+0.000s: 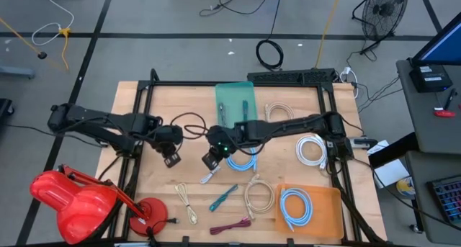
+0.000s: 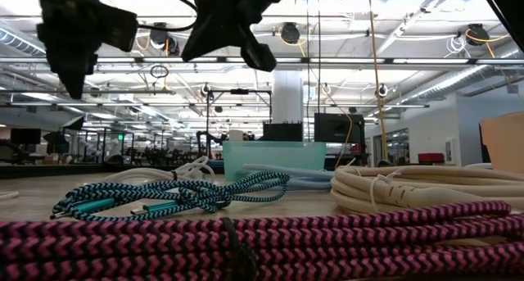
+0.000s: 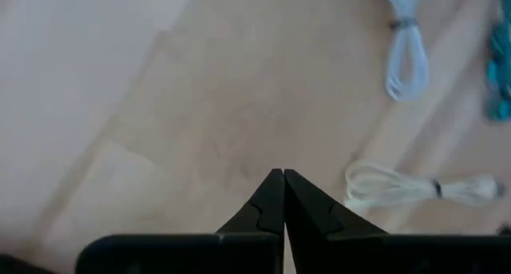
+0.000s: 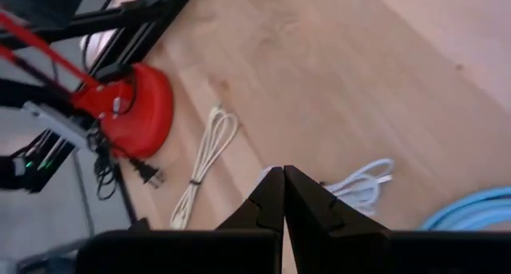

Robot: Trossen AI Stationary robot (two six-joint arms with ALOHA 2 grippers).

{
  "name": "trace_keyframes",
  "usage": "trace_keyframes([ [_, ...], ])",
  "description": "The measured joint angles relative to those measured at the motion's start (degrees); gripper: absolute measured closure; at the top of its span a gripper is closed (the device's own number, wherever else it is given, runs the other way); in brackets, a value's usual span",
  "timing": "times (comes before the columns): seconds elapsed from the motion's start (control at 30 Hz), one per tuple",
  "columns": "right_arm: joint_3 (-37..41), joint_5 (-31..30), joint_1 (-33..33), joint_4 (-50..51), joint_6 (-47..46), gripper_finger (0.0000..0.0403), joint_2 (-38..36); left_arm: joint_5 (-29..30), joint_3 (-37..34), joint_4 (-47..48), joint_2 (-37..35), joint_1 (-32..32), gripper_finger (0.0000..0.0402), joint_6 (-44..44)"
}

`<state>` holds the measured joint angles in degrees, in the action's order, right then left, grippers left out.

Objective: Pick & Place USB Port
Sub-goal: Put the pink charger cable into the blue bin

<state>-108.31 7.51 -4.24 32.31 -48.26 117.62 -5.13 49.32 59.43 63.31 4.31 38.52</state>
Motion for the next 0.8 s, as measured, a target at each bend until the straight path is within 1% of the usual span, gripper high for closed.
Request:
trace_keyframes([
  [0.1,0.0,1.26,-0.77,-1.35,1.0,0.0403,0.0,-1.17,0.0,-0.21,0.0,2.99,0.0399,-0.63],
  [0.2,0.0,3.13,-1.51,-1.26,2.61,0.0403,0.0,-1.43,0.0,-2.28,0.0,6.44,0.0393,-1.32],
  [0.4,0.0,7.37,-3.53,-1.26,4.72,0.0403,0.0,-3.47,0.0,-12.33,0.0,13.93,0.0397,-3.91],
  [0.53,0.0,8.0,-5.05,-0.96,5.31,0.0403,-0.38,-3.56,0.0,-17.98,0.0,17.86,0.0391,-4.66],
  [0.6,0.0,8.15,-5.67,-0.79,7.97,0.0403,-0.85,-2.23,0.0,-19.7,0.0,19.13,0.0394,-4.75],
  [0.67,0.0,9.29,-6.15,0.12,12.53,0.0403,-1.67,-0.79,0.0,-20.3,0.02,19.8,0.0399,-3.71],
  [0.8,-0.02,10.76,-6.85,6.39,20.54,0.0403,-3.75,0.66,0.0,-20.3,0.02,19.92,0.0392,-2.14],
])
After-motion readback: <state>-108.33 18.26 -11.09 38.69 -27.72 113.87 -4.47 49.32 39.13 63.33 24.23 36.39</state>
